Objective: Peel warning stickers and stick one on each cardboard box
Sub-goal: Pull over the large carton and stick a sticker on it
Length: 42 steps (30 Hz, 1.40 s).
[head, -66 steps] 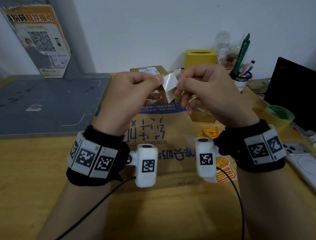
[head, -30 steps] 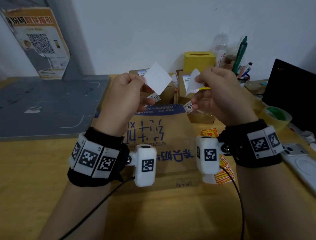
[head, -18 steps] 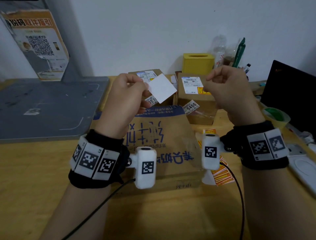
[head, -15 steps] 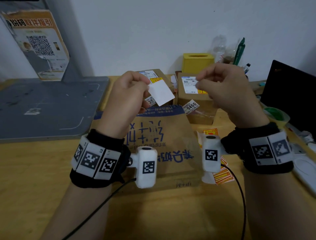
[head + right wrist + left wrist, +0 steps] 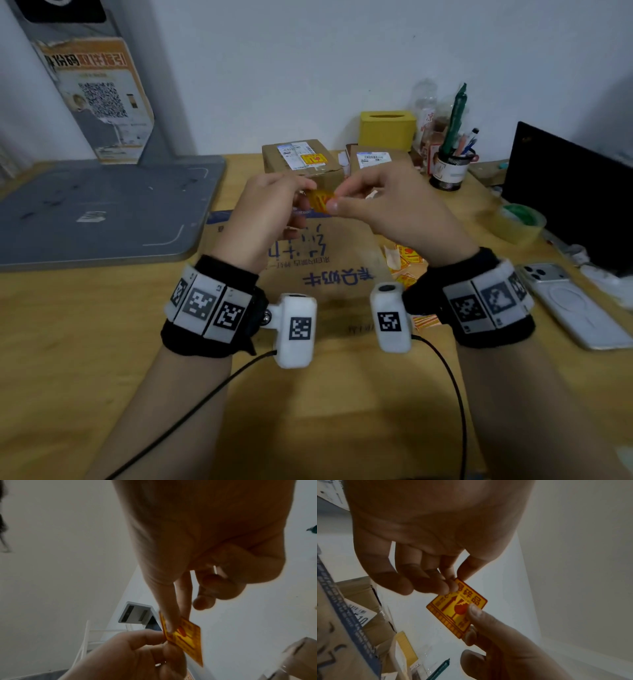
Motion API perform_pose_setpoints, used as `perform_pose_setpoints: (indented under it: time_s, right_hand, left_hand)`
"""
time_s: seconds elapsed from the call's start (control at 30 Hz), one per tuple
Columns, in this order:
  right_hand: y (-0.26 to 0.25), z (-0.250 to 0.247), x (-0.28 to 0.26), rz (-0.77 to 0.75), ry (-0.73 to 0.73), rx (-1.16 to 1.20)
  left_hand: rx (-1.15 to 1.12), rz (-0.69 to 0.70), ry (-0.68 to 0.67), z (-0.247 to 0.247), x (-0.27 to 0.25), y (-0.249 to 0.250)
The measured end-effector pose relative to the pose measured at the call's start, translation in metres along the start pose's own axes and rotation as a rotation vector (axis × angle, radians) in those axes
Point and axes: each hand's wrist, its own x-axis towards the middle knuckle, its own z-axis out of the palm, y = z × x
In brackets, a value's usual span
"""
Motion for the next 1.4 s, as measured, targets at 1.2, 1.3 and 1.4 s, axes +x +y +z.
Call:
perform_pose_setpoints:
  time_s: [1.2,1.3,1.4]
  right_hand:
    - [0.051,0.024,-0.028,0.446,-0.069,-0.066]
    - [0.051,0.025,-0.028,0.446,-0.066,-0.100]
    - [0.051,0.025,-0.028,0.453,-0.069,-0.123]
  left_hand:
    - [0.367,0.004,0.036,0.005,-0.032,-0.070]
    - [0.377,0.003,0.031,0.007,-0.031,-0.071]
    - [0.403,0.008,0.030,0.009,-0.031,-0.071]
